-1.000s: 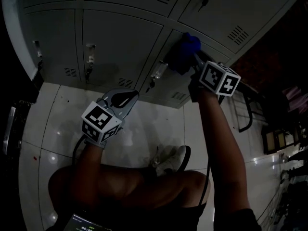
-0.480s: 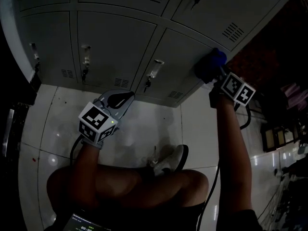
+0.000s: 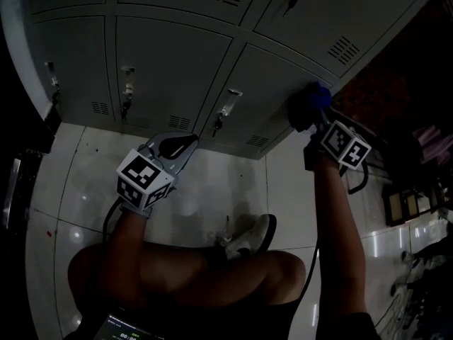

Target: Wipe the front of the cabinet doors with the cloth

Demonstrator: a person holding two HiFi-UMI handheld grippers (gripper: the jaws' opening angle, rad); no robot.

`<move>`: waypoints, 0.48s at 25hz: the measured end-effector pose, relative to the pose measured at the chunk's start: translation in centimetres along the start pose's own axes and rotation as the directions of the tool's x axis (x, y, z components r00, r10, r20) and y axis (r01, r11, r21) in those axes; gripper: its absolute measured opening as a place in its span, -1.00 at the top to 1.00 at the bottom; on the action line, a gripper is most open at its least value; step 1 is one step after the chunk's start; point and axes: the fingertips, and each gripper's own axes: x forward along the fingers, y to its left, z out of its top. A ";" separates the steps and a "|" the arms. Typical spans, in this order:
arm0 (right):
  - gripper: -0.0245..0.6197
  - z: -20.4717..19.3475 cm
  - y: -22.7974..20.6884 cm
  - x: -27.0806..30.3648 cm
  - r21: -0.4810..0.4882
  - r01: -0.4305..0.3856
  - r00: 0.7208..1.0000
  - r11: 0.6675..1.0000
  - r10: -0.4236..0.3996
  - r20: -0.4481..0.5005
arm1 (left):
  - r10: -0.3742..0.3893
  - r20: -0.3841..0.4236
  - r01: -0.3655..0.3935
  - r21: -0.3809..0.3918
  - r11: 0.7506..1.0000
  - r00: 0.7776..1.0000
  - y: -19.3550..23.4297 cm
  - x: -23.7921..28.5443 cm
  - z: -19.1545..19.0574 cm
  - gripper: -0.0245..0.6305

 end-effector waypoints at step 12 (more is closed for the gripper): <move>0.69 -5.3 17.1 5.6 0.034 -0.266 0.962 0.963 0.268 -0.053 | 0.019 0.024 -0.019 -0.018 1.000 1.000 0.5 -0.3 0.6 0.93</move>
